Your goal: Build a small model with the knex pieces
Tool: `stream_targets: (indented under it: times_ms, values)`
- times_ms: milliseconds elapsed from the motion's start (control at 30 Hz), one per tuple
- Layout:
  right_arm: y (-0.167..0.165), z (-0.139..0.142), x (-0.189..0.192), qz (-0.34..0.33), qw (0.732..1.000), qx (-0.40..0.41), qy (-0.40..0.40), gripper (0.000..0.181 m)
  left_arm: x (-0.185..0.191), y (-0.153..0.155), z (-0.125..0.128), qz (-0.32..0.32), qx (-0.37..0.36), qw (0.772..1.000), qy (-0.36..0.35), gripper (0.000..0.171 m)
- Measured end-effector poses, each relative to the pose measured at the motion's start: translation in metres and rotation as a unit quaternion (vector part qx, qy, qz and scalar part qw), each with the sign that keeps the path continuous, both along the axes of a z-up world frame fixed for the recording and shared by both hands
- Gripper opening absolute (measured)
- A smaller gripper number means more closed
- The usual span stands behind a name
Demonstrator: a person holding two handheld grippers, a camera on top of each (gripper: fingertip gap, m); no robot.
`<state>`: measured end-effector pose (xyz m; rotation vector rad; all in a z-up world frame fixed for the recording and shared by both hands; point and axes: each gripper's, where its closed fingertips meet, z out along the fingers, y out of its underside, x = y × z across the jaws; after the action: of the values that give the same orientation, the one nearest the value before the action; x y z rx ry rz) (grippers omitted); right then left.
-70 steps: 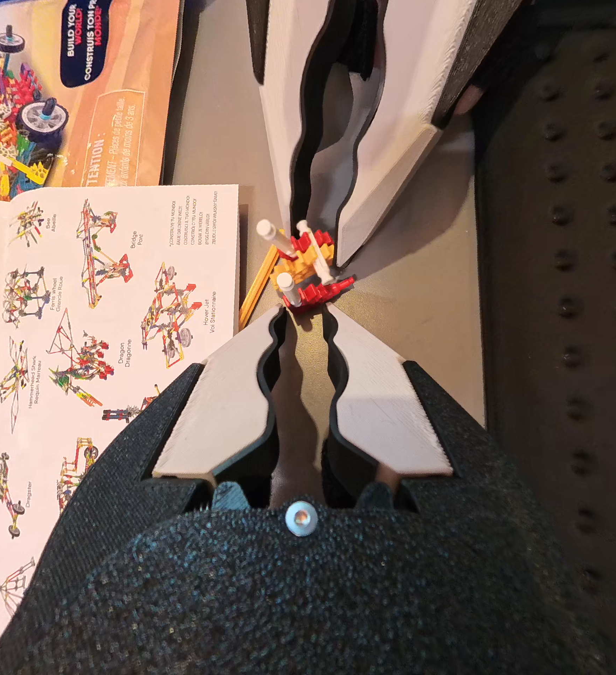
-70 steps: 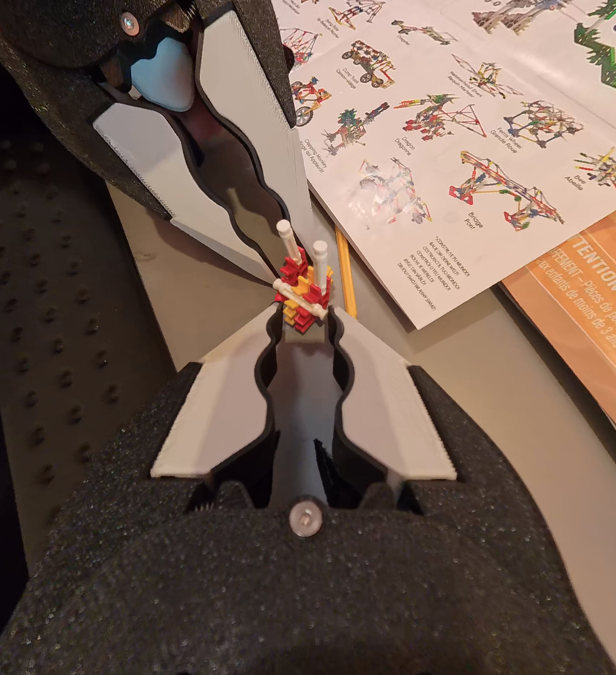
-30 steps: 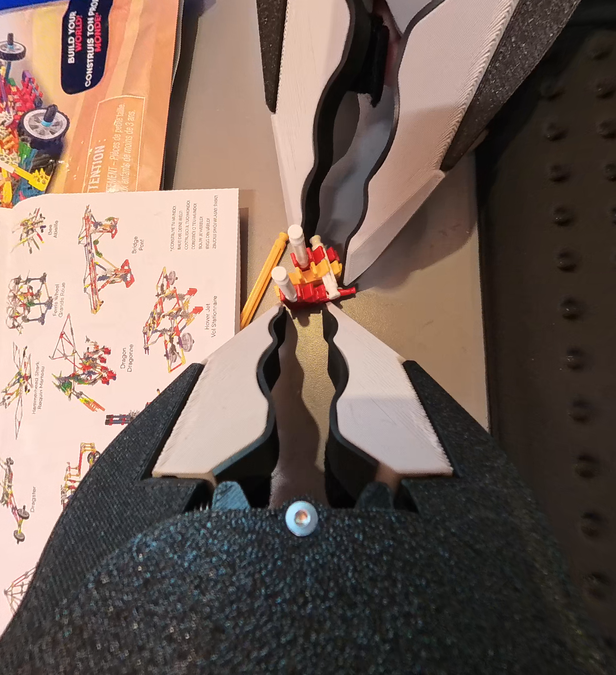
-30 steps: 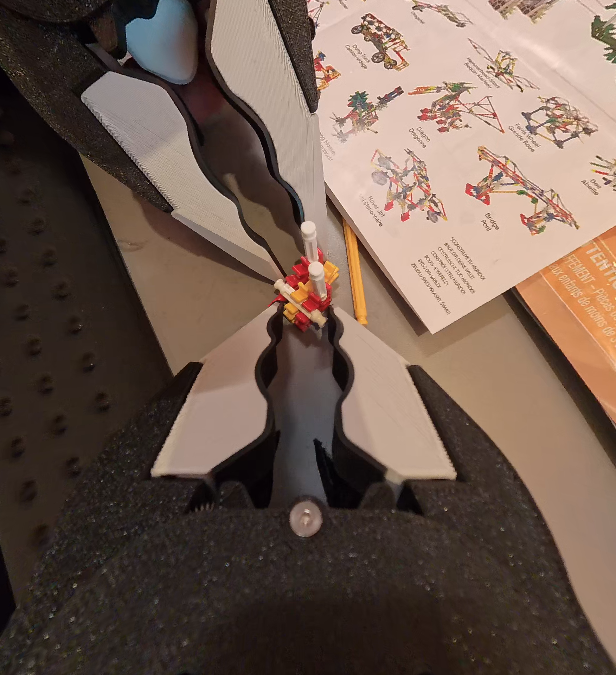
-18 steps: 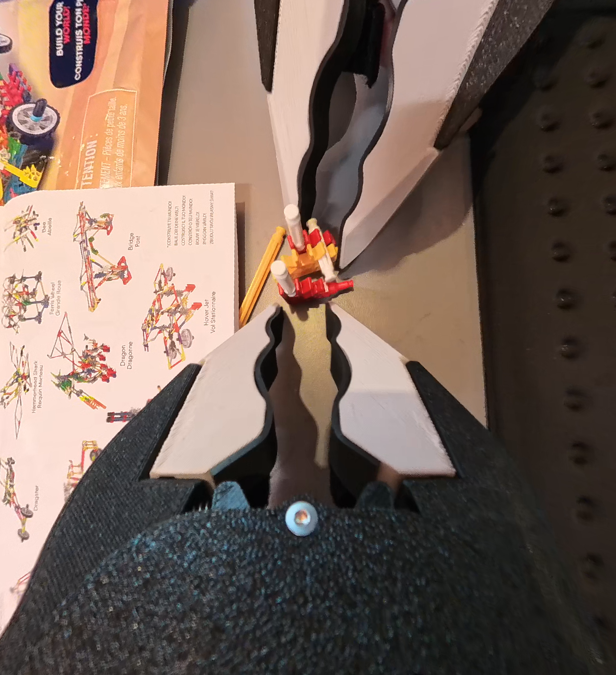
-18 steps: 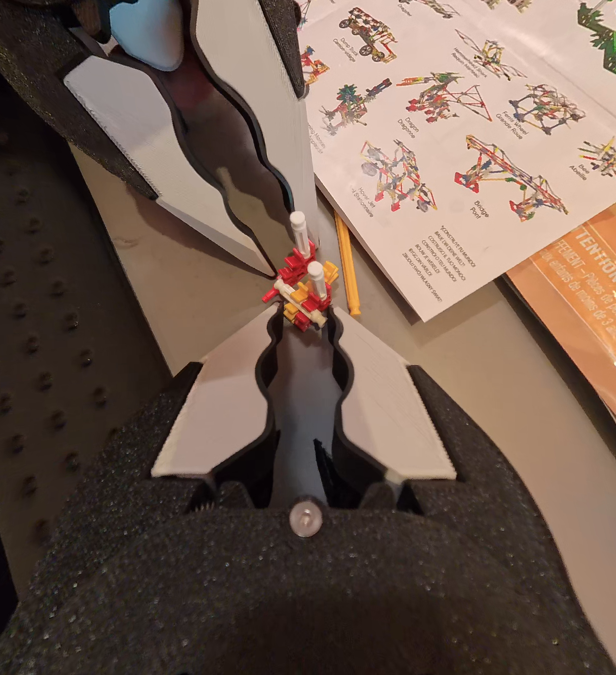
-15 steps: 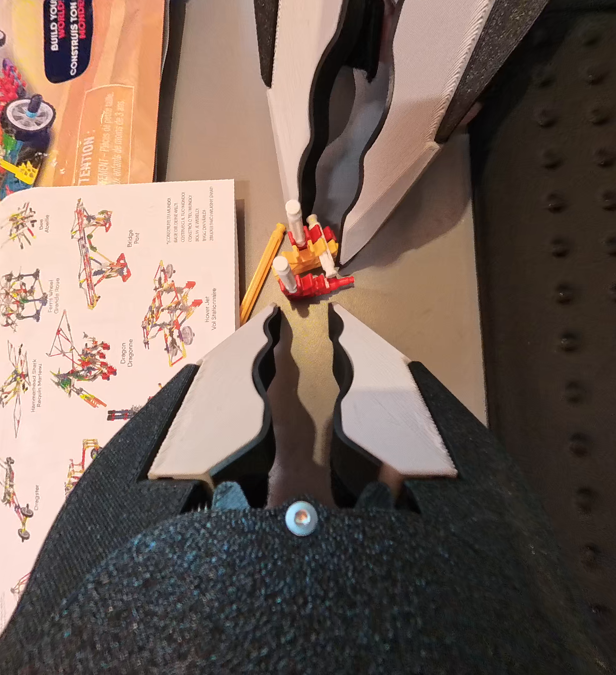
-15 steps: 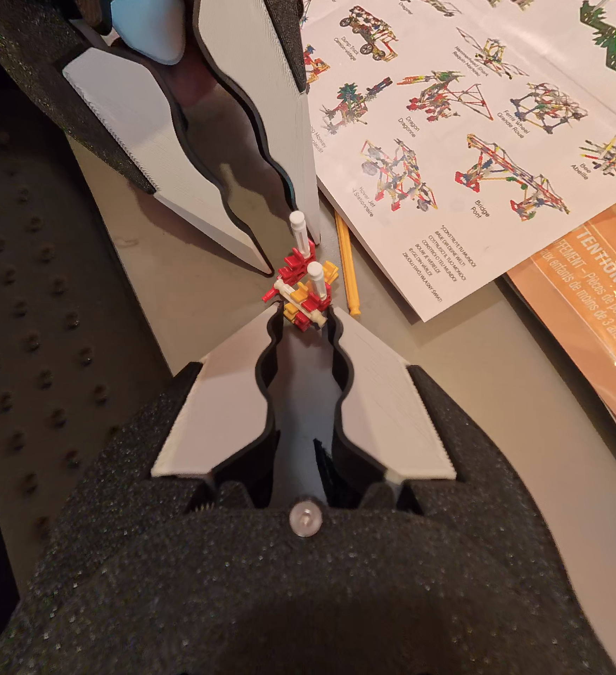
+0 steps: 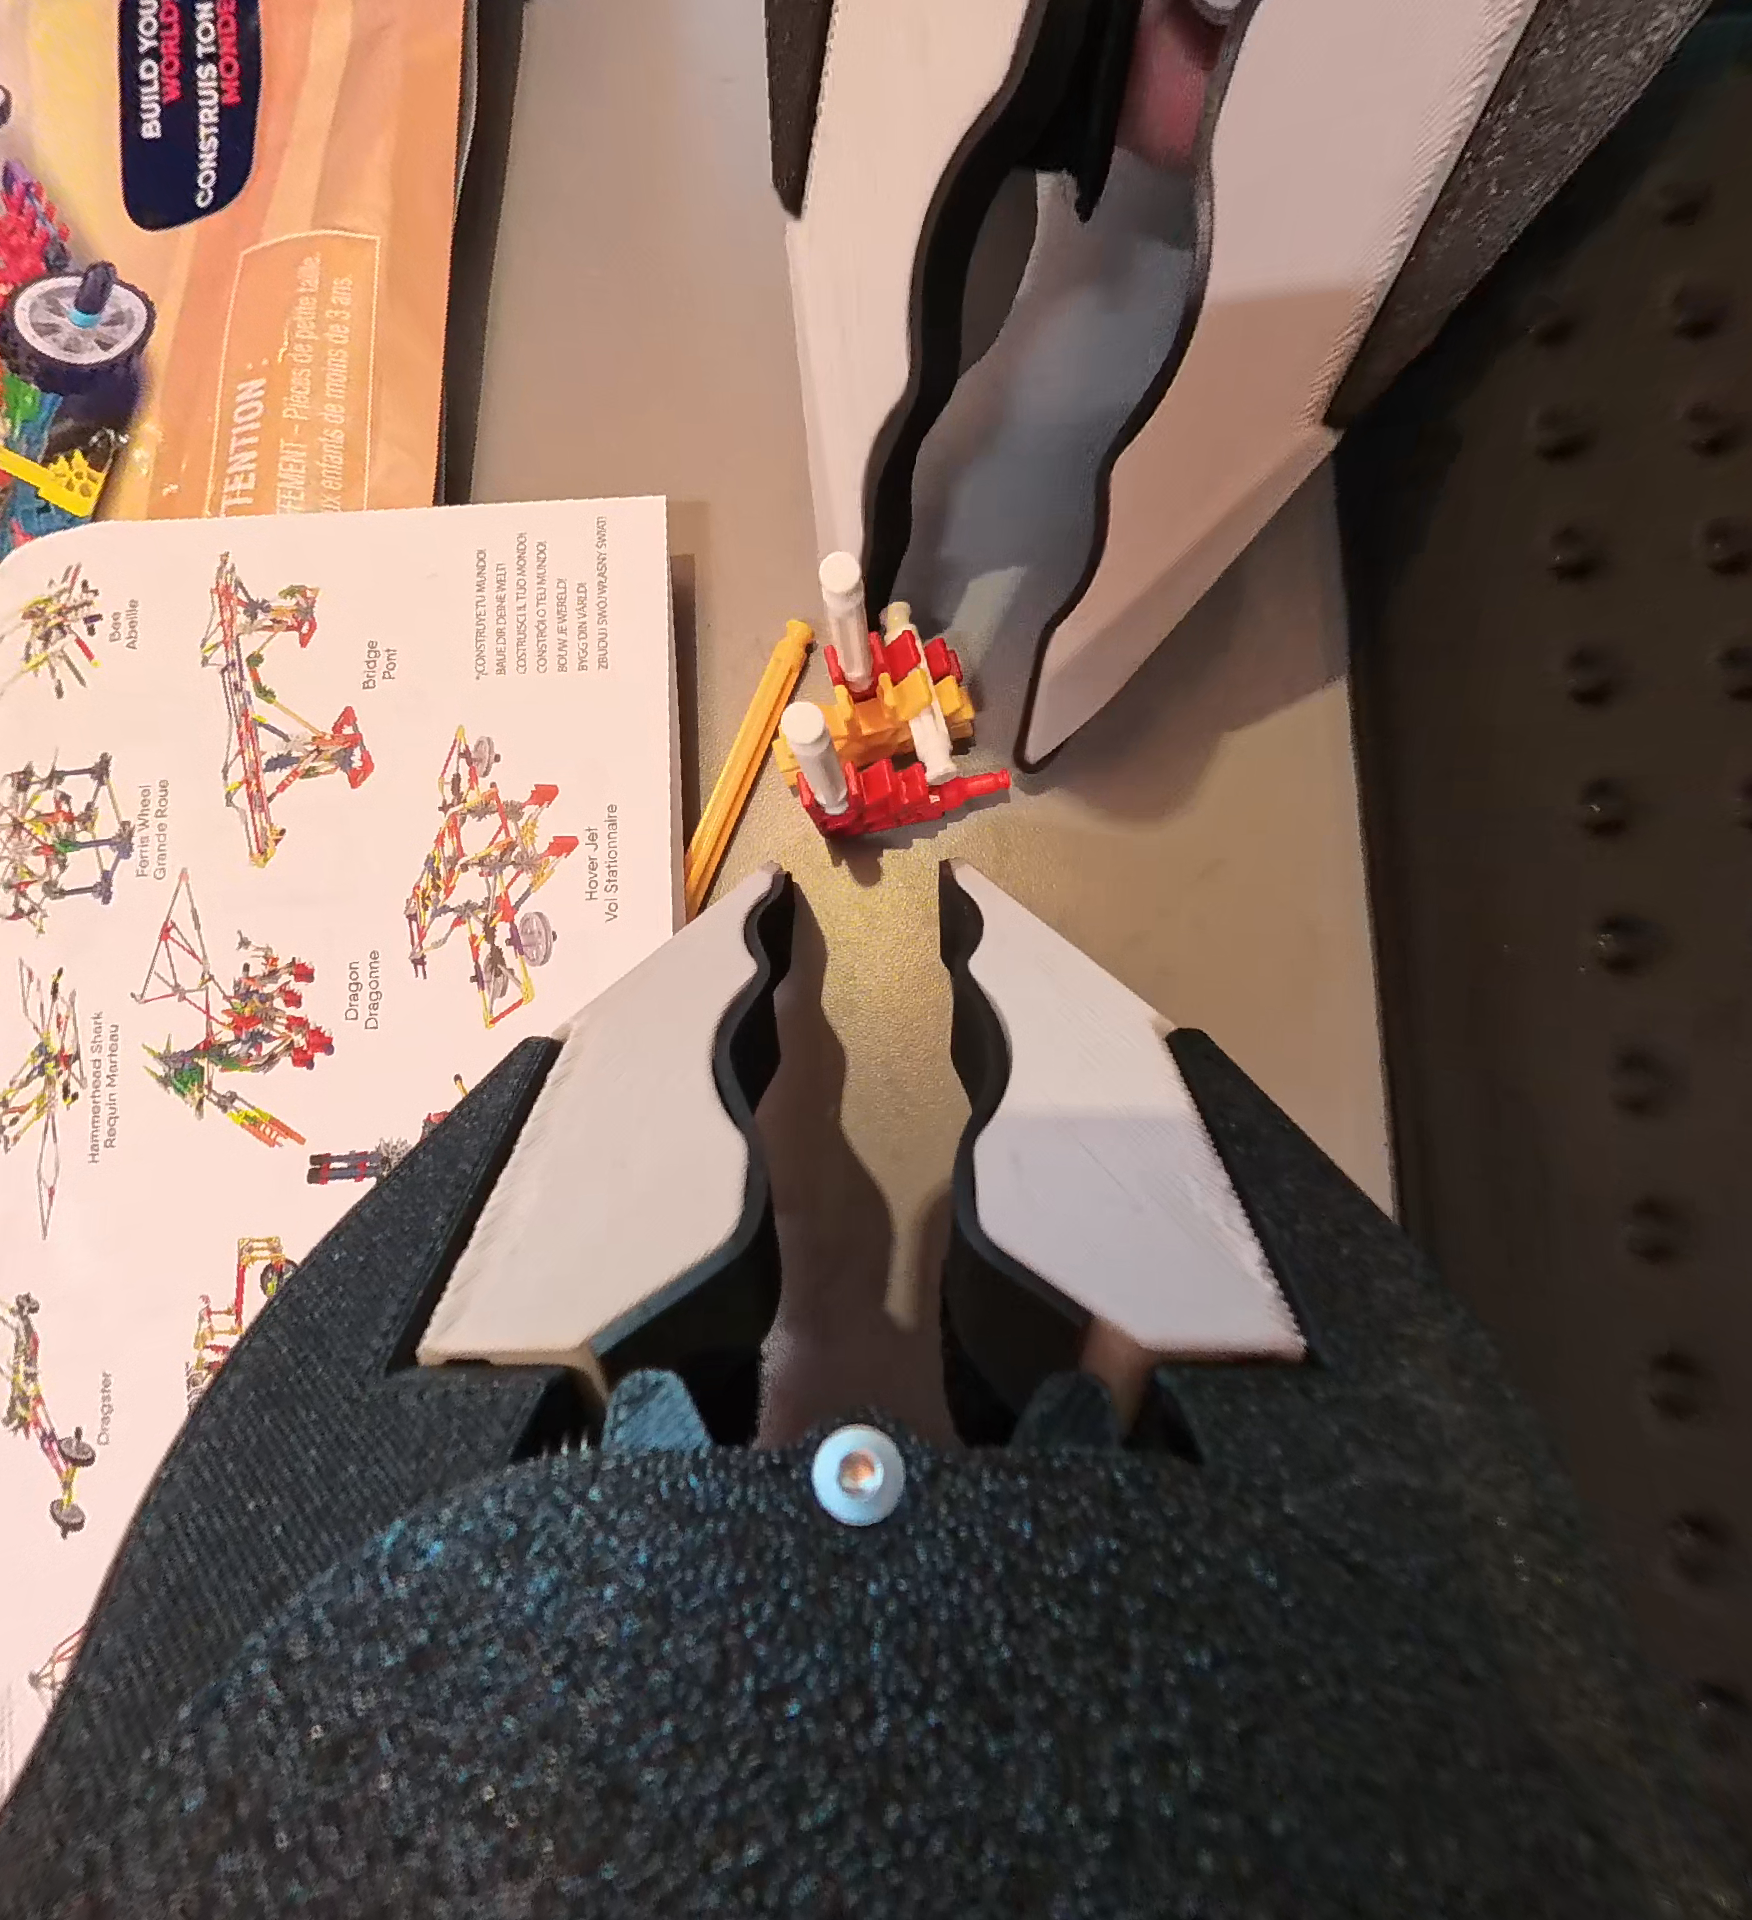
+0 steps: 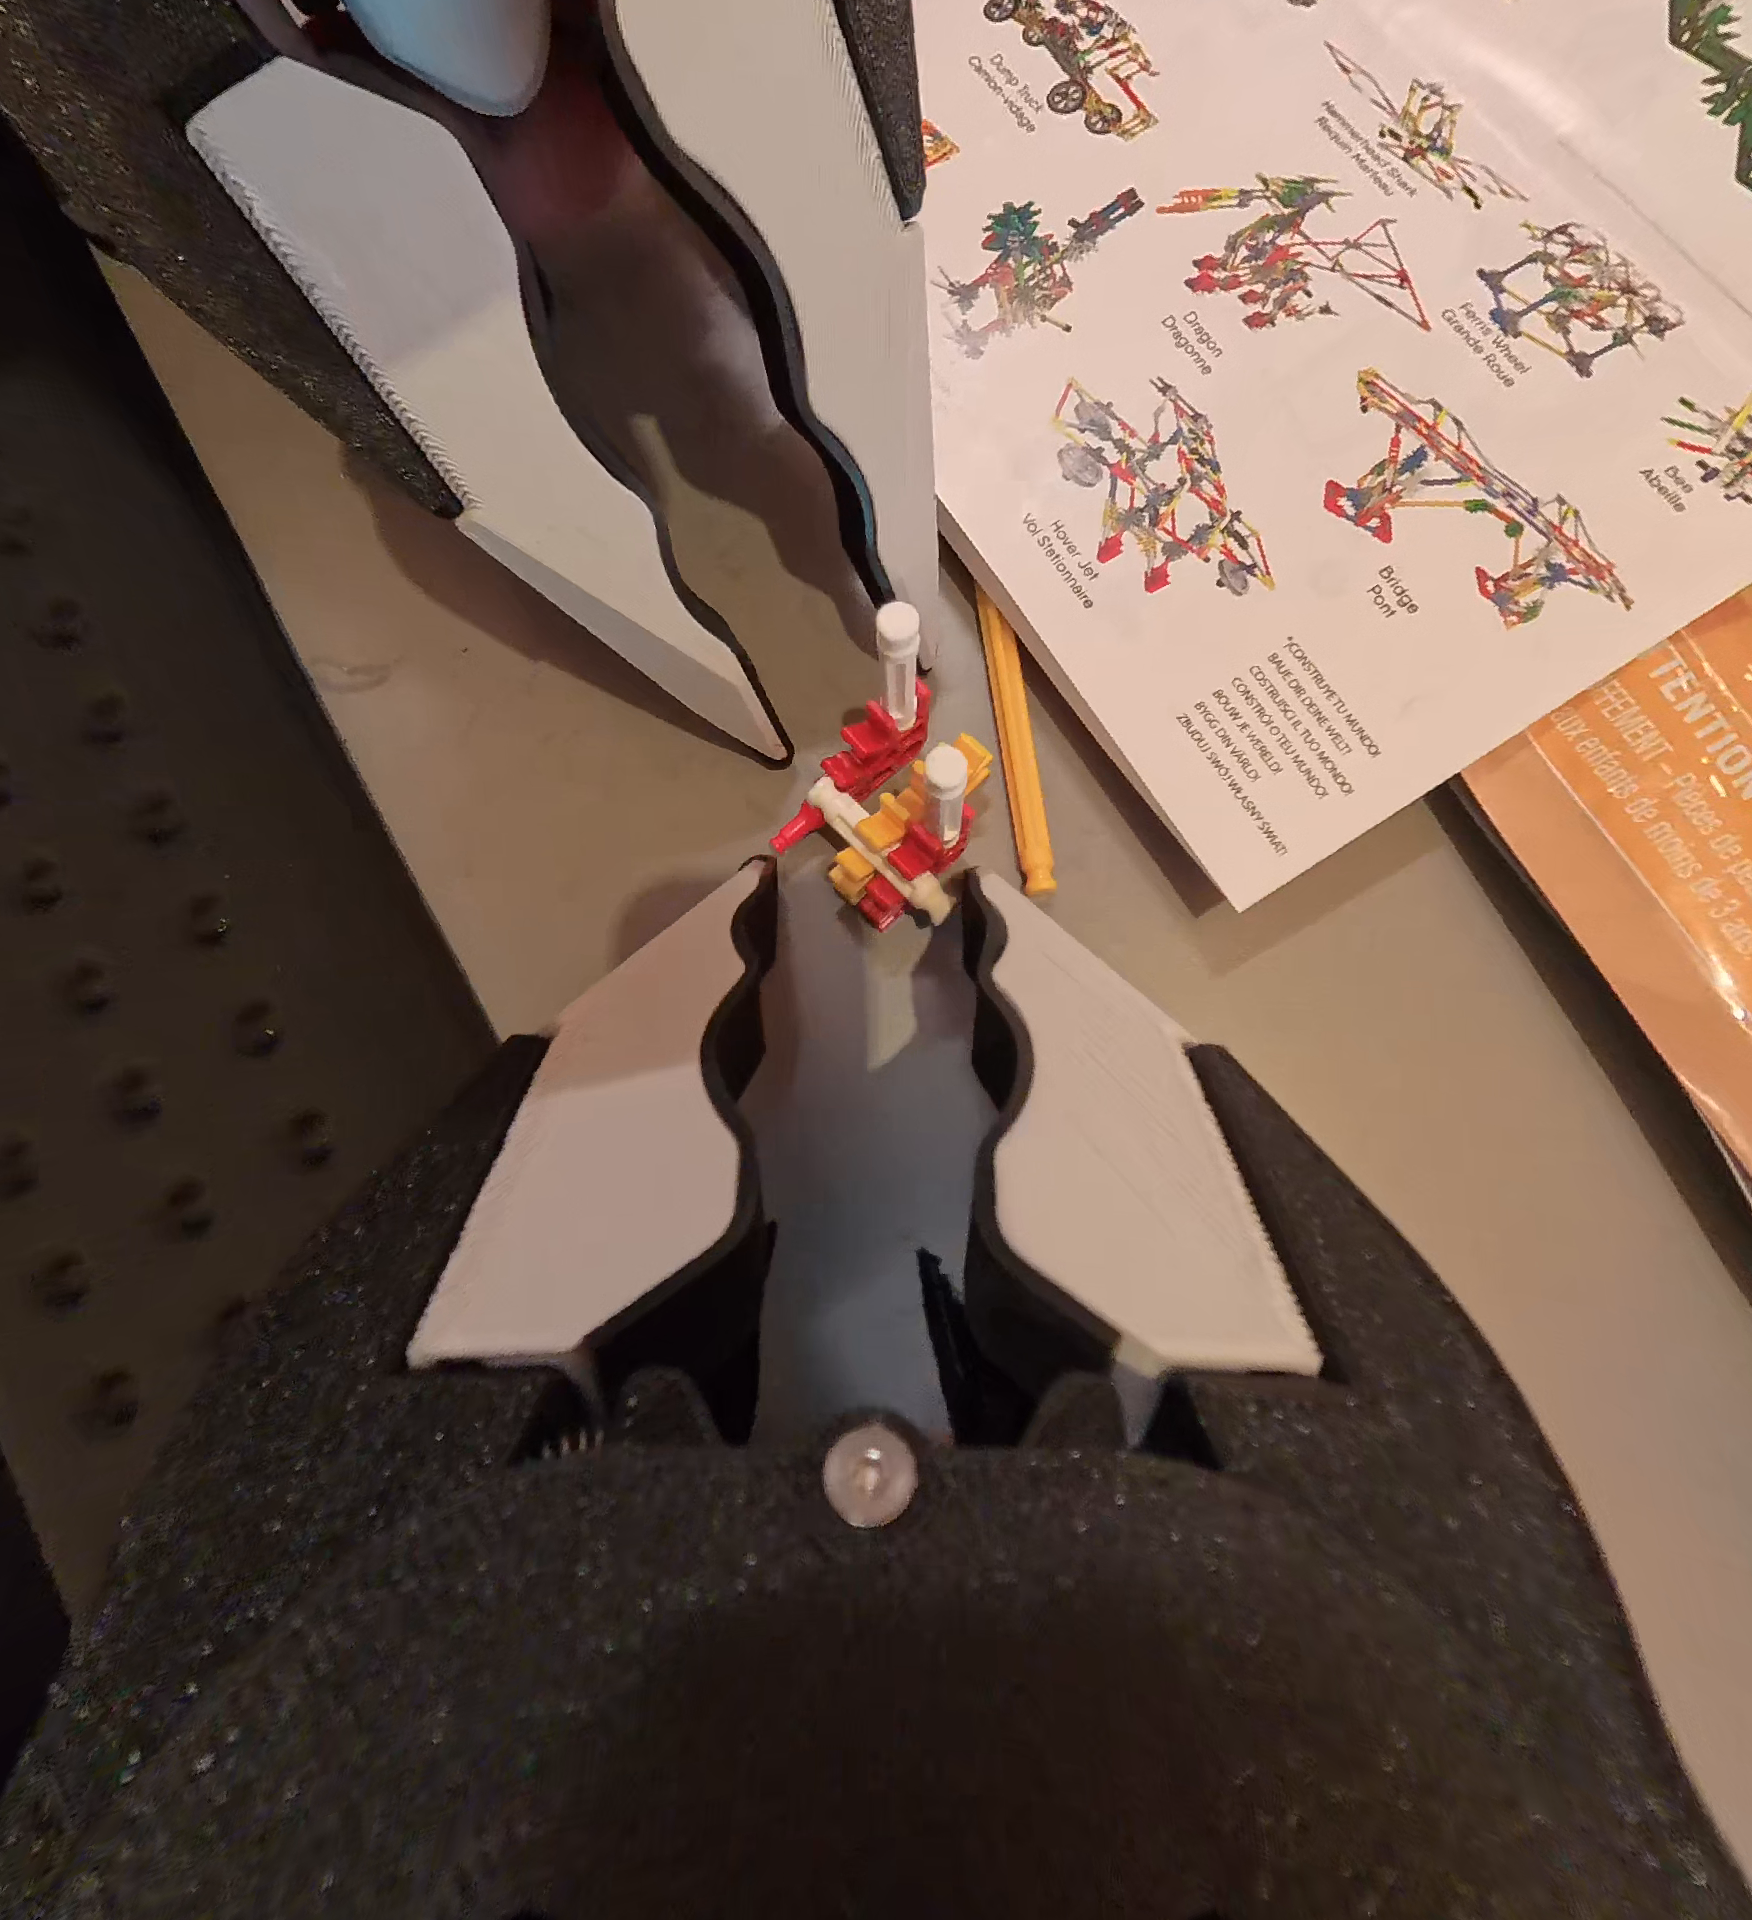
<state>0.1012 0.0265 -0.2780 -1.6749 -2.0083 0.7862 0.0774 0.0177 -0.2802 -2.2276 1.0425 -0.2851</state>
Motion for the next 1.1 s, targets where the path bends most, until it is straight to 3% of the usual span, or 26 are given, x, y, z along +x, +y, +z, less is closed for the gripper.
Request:
stream_targets:
  times_ms: [333,500,1100]
  values:
    - [0.006,0.008,0.002,0.003,1.000,0.015,0.015,0.034,0.001,0.000,0.000,-0.004,0.002,1.000,0.007,0.024]
    - [0.006,0.007,-0.005,0.003,1.000,0.014,0.022,0.022,0.002,0.001,0.000,-0.006,0.004,1.000,0.007,0.023]
    - [0.005,0.010,-0.011,0.005,1.000,-0.003,0.004,0.020,0.005,0.003,0.000,-0.007,0.009,1.000,0.008,0.022]
